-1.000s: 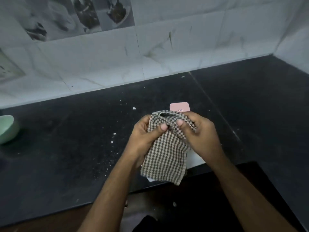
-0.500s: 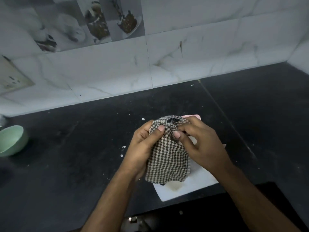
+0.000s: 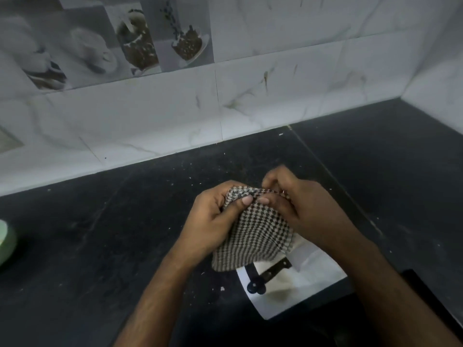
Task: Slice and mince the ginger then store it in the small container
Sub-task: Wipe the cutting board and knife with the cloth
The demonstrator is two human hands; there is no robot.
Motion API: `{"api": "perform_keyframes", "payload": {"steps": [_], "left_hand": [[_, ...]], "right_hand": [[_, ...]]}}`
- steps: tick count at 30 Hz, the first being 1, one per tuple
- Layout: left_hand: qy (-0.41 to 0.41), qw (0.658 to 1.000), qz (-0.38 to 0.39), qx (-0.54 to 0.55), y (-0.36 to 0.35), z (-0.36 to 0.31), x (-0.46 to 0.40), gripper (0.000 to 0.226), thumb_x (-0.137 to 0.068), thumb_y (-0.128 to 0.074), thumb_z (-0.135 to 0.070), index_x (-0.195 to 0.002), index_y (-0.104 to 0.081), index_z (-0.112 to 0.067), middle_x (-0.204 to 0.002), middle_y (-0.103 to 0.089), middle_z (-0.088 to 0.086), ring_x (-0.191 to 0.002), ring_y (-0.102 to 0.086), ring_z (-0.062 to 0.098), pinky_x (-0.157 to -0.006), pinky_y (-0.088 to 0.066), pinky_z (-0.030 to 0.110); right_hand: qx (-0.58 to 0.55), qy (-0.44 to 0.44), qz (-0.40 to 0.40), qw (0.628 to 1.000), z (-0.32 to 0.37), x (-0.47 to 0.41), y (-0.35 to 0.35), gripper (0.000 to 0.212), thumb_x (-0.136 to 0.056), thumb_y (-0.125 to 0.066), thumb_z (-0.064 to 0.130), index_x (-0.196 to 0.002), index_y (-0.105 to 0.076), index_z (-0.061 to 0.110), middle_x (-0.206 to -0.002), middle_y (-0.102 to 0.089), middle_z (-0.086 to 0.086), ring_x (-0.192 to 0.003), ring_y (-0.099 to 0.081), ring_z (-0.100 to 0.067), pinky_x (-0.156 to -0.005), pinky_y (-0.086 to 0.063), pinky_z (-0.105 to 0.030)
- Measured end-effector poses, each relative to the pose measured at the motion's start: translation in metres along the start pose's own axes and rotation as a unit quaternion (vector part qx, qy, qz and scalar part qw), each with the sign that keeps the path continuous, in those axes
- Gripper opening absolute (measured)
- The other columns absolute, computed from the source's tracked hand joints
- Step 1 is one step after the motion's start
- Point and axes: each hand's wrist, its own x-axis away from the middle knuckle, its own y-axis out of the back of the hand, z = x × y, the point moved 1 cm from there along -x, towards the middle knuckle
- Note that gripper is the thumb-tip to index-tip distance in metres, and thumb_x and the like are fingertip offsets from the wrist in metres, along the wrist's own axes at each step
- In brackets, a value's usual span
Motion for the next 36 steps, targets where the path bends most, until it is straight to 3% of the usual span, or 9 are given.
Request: {"api": "perform_keyframes", "payload": {"steps": [3, 7, 10, 15, 21, 24, 27, 31, 36], "left_hand": [[0.038, 0.996, 0.000, 0.076, -0.007, 0.000, -0.004, 0.019, -0.101, -0.060, -0.020, -0.106, -0.071, -0.006, -0.096, -0.076, 0.012, -0.089, -0.074, 0.030, -0.079, -0.061, 0.044], [0.094, 0.969, -0.043, 0.223, -0.024, -0.006, -0.013, 0.024, -0.102, -0.058, -0.018, -0.112, -0.069, 0.002, -0.107, -0.074, 0.022, -0.098, -0.072, 0.036, -0.086, -0.061, 0.044], [0.112, 0.954, -0.106, 0.258, -0.032, -0.007, -0.022, 0.029, -0.102, -0.057, -0.020, -0.118, -0.066, 0.004, -0.113, -0.073, 0.022, -0.105, -0.071, 0.036, -0.090, -0.060, 0.045], [0.206, 0.941, -0.124, 0.237, -0.049, 0.014, -0.006, 0.058, -0.086, -0.070, -0.033, -0.138, -0.052, -0.016, -0.119, -0.074, 0.005, -0.112, -0.071, 0.023, -0.086, -0.058, 0.034], [0.159, 0.933, -0.197, 0.255, -0.076, 0.024, 0.007, 0.076, -0.093, -0.064, 0.006, -0.149, -0.034, -0.037, -0.071, -0.070, 0.004, -0.088, -0.074, 0.016, -0.081, -0.058, 0.025], [0.155, 0.958, -0.164, 0.175, -0.068, 0.029, 0.007, 0.063, -0.088, -0.073, 0.000, -0.142, -0.052, -0.025, -0.102, -0.071, 0.021, -0.098, -0.071, 0.030, -0.085, -0.060, 0.036], [0.184, 0.973, -0.137, 0.019, -0.059, 0.031, 0.009, 0.061, -0.080, -0.083, -0.004, -0.133, -0.059, -0.021, -0.105, -0.076, 0.004, -0.098, -0.074, 0.017, -0.085, -0.061, 0.029], [0.183, 0.953, -0.085, -0.224, -0.050, 0.030, 0.011, 0.057, -0.076, -0.088, -0.011, -0.125, -0.065, -0.028, -0.099, -0.071, -0.018, -0.091, -0.066, -0.007, -0.075, -0.050, 0.007], [0.159, 0.897, -0.034, -0.412, -0.050, 0.044, 0.014, 0.038, -0.084, -0.080, -0.018, -0.119, -0.069, -0.030, -0.104, -0.049, -0.011, -0.103, -0.049, 0.008, -0.082, -0.046, 0.020]], "right_hand": [[-0.149, -0.075, -0.004, 0.986, -0.016, 0.005, 0.004, 0.052, -0.083, -0.064, 0.055, -0.129, -0.048, 0.035, -0.092, -0.071, 0.009, -0.090, -0.068, -0.001, -0.077, -0.053, -0.016], [-0.445, -0.180, 0.113, 0.870, -0.041, 0.015, 0.005, 0.050, -0.089, -0.069, 0.028, -0.136, -0.053, 0.020, -0.124, -0.069, 0.000, -0.118, -0.064, -0.016, -0.098, -0.052, -0.036], [-0.445, -0.175, 0.152, 0.865, -0.047, 0.019, 0.006, 0.039, -0.092, -0.061, 0.022, -0.131, -0.057, 0.016, -0.124, -0.069, 0.006, -0.118, -0.063, -0.011, -0.094, -0.053, -0.030], [-0.428, -0.183, 0.039, 0.884, -0.058, -0.001, 0.010, 0.030, -0.097, -0.063, 0.021, -0.127, -0.061, 0.022, -0.119, -0.071, 0.006, -0.111, -0.067, -0.011, -0.093, -0.054, -0.036], [-0.372, -0.295, 0.036, 0.879, -0.085, -0.003, -0.003, 0.062, -0.090, -0.071, 0.040, -0.142, -0.036, 0.039, -0.132, -0.059, 0.004, -0.113, -0.063, -0.015, -0.095, -0.055, -0.044], [-0.288, -0.216, 0.068, 0.930, -0.090, 0.011, -0.004, 0.086, -0.085, -0.076, 0.040, -0.148, -0.020, 0.055, -0.151, -0.033, 0.011, -0.131, -0.047, -0.016, -0.101, -0.050, -0.045], [-0.168, -0.094, 0.114, 0.975, -0.089, 0.015, -0.001, 0.077, -0.087, -0.077, 0.029, -0.147, -0.034, 0.051, -0.158, -0.016, 0.023, -0.142, -0.029, -0.005, -0.106, -0.044, -0.030], [-0.015, -0.059, 0.190, 0.980, -0.088, 0.011, -0.011, 0.065, -0.092, -0.070, 0.015, -0.147, -0.044, 0.035, -0.144, -0.046, 0.014, -0.127, -0.037, 0.001, -0.103, -0.031, -0.018], [0.058, 0.011, 0.144, 0.988, -0.091, 0.009, -0.023, 0.032, -0.085, -0.076, 0.024, -0.115, -0.066, 0.031, -0.109, -0.052, 0.015, -0.106, -0.038, -0.005, -0.087, -0.041, -0.028]]}}
